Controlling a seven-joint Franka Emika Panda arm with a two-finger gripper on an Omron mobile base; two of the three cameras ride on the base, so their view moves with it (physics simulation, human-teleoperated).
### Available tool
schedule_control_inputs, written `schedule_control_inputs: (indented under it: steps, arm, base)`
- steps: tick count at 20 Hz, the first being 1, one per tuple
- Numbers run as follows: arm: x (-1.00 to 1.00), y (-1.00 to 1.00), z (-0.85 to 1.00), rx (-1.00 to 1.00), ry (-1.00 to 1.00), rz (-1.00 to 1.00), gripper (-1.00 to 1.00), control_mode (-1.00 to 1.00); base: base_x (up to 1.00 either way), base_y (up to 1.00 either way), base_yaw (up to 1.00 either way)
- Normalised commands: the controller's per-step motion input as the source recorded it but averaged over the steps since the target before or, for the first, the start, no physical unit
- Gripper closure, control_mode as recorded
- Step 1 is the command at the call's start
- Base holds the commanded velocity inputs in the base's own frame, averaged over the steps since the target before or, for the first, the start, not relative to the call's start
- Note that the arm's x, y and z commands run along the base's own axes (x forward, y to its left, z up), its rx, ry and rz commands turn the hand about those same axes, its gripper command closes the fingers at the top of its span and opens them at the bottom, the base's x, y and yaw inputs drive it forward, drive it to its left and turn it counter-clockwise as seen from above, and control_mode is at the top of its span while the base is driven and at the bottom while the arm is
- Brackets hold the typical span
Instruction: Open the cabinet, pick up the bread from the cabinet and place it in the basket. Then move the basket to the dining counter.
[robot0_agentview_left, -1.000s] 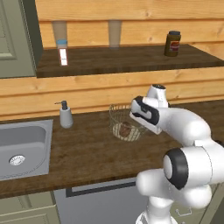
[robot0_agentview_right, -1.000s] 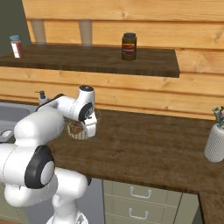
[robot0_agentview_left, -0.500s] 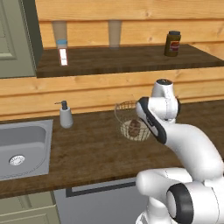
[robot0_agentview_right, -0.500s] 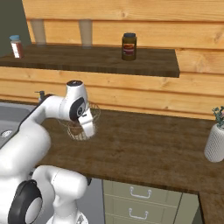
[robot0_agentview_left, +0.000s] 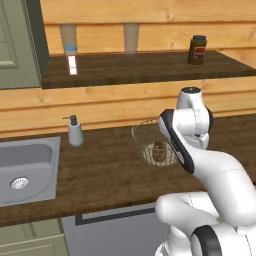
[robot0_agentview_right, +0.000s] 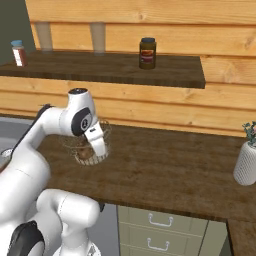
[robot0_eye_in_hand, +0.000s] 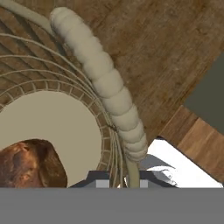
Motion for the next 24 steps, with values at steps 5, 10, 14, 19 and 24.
schedule_control_inputs:
  steps: [5,10,14,19,24]
  arm:
    - [-0.28,0.00,0.45,0.01,0.11,0.05,1.00,-1.00]
    - [-0.39,-0.03,0.06,0.23,-0.13,0.00,1.00,-1.00]
    - [-0.29,-0.07,0.00,0.32,-0.21,0.00,1.00,-1.00]
    - [-0.11,-0.08,0.05,0.08,-0.07,0.00,1.00,-1.00]
    - [0.00,0.00,0.00,-0.11,0.10,0.00,1.00,-1.00]
  base:
    - [0.00,0.00,0.00]
    - [0.00,0.00,0.00]
    - [0.00,0.00,0.00]
    - [0.00,0.00,0.00]
    - [0.00,0.00,0.00]
